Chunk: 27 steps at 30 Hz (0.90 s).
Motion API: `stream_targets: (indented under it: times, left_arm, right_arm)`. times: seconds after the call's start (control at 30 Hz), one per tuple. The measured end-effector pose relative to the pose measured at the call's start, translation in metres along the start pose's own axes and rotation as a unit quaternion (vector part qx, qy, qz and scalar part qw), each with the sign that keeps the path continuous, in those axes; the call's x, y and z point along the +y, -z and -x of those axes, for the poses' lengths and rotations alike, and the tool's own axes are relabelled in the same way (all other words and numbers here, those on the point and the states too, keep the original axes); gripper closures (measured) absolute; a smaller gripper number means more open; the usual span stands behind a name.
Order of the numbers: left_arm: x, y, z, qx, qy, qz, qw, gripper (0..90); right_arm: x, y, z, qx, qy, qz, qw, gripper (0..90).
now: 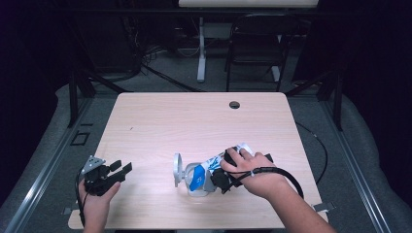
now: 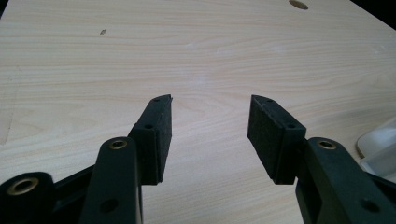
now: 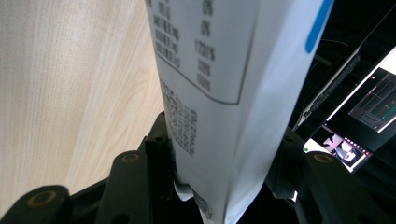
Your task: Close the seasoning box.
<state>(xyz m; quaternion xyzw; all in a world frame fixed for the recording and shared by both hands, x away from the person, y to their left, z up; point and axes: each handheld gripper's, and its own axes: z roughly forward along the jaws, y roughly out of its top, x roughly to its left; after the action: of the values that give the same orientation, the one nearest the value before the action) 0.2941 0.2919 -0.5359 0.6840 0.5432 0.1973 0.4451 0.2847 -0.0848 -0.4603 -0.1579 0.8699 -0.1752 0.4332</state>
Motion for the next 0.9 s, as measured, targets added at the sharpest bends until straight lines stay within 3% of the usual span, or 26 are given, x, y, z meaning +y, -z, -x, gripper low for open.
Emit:
stream_targets:
  times: [0.9]
  left_arm:
    - [-0.0004, 0.0002, -0.0009, 0.000, 0.001, 0.000, 1.0000, 50.2]
  right_arm:
    - [0.0003, 0.0011, 0.0010, 0.006, 0.006, -0.002, 1.0000, 54.2]
